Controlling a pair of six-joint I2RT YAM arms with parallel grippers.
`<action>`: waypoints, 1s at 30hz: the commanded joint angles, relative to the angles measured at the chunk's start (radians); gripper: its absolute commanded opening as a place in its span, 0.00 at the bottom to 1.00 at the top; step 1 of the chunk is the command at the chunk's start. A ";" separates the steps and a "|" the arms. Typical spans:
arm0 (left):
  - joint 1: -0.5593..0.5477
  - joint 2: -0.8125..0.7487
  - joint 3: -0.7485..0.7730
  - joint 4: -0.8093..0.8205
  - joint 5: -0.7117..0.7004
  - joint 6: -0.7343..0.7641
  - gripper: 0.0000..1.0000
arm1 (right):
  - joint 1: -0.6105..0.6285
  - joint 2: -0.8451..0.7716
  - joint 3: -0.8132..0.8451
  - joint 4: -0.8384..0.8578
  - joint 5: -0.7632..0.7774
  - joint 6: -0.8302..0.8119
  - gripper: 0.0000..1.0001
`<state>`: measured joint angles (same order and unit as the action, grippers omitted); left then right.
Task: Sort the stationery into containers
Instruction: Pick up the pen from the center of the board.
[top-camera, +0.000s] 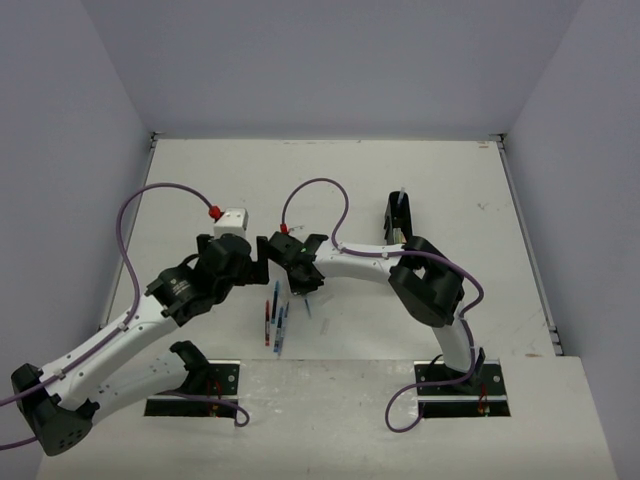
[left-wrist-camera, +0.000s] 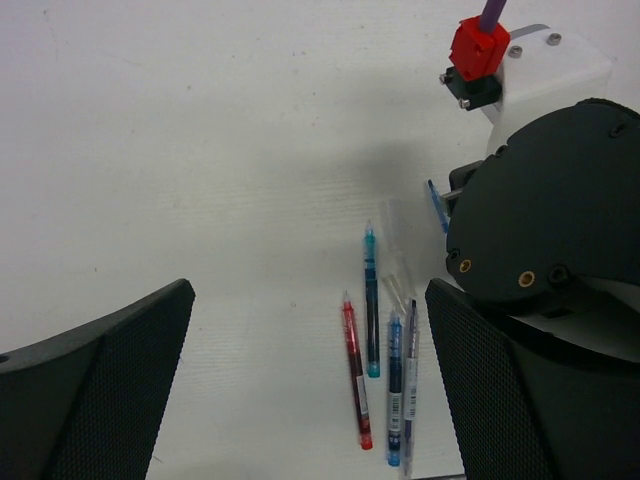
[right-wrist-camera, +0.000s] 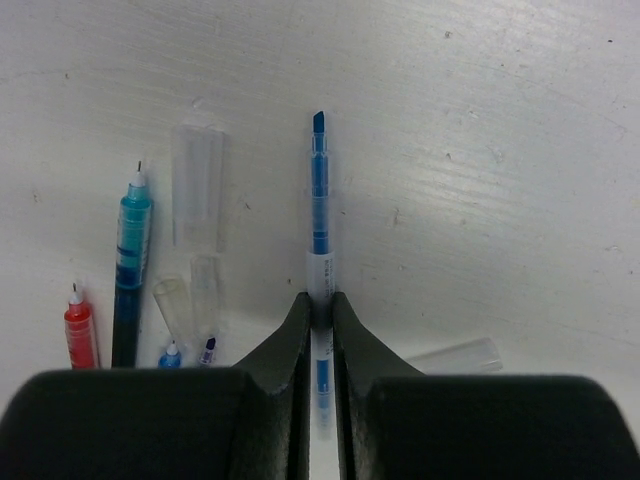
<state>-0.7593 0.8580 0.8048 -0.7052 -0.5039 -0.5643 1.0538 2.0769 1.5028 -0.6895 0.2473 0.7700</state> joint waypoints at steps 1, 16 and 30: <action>0.005 0.043 0.064 -0.013 -0.033 -0.125 1.00 | 0.011 -0.005 -0.025 -0.021 0.040 -0.019 0.04; 0.000 0.165 0.083 -0.008 -0.002 -0.383 0.97 | -0.134 -0.584 -0.183 0.138 0.035 -0.146 0.00; -0.167 0.409 0.070 0.066 -0.002 -0.658 0.90 | -0.292 -0.900 -0.509 0.401 -0.238 -0.271 0.00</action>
<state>-0.9172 1.2313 0.8722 -0.6774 -0.4813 -1.0947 0.7719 1.2643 1.0169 -0.3832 0.0772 0.5554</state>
